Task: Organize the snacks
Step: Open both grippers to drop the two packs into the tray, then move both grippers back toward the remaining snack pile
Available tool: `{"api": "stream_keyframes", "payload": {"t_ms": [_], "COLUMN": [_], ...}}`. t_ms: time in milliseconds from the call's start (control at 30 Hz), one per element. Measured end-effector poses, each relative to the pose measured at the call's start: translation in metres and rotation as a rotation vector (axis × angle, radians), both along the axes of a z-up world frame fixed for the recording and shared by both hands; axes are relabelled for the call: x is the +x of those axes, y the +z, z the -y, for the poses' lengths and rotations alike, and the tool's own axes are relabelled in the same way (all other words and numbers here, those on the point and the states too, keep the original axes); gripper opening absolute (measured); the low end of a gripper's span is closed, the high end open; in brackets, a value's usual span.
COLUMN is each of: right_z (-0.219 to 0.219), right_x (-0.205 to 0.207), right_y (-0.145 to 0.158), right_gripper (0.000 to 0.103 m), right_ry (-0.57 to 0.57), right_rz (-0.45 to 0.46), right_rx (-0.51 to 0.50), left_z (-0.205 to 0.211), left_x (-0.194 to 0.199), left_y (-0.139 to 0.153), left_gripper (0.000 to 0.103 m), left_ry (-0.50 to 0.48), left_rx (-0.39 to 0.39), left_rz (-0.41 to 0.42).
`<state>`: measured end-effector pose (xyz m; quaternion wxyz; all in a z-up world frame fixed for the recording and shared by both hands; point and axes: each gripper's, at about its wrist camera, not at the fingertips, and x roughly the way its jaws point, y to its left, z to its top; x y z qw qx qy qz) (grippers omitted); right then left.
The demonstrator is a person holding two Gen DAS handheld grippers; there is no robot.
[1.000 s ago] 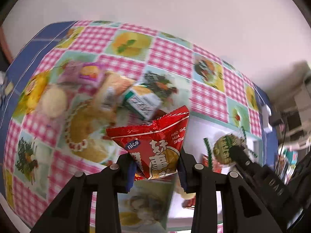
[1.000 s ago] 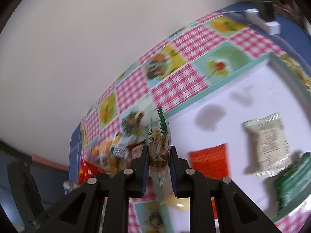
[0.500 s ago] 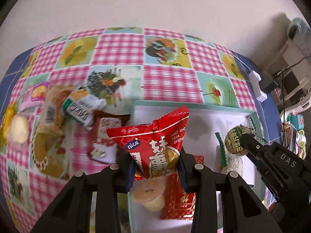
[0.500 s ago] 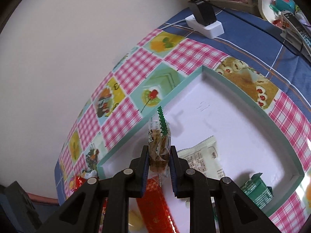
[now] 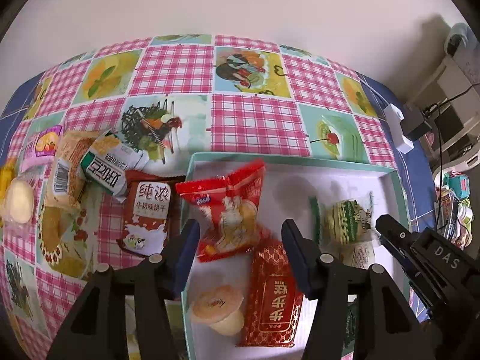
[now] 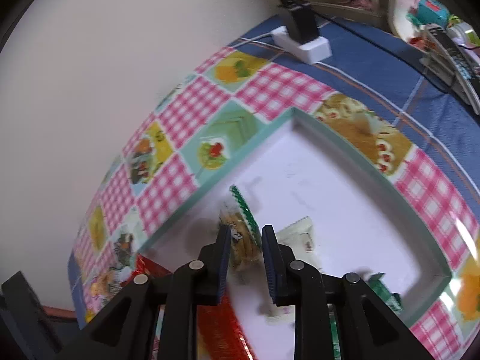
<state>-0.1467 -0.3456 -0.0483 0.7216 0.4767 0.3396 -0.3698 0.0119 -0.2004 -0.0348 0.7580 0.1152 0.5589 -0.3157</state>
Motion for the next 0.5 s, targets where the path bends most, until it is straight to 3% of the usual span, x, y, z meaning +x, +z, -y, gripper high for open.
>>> {"api": "stream_keyframes", "payload": {"t_ms": [100,233,300,367,500], "right_z": [0.001,-0.001,-0.003,-0.006,-0.014], "right_x": [-0.003,-0.003,-0.003,-0.001,0.007], "right_y": [-0.002,-0.003,-0.003,-0.003,-0.002], "right_gripper": [0.028,0.059,0.062,0.070,0.087], "right_ry": [-0.009,-0.007,0.000,0.016,0.062], "right_rz": [-0.030,-0.083,-0.093,-0.102,-0.107], "right_rx": [0.001,-0.018,-0.022,-0.029,-0.053], "left_z": [-0.006,-0.018,-0.024,-0.030,-0.043], "left_x": [0.000,0.005,0.008,0.012,0.019], "left_y": [0.003,0.007,0.009,0.010,0.010], "left_gripper": [0.068,0.072,0.073,0.082,0.083], "left_ry": [0.024,0.078,0.103,0.131,0.180], "left_rx": [-0.002,0.012,0.026,0.050,0.094], "left_rz": [-0.014,-0.026,-0.015,0.006,0.048]}}
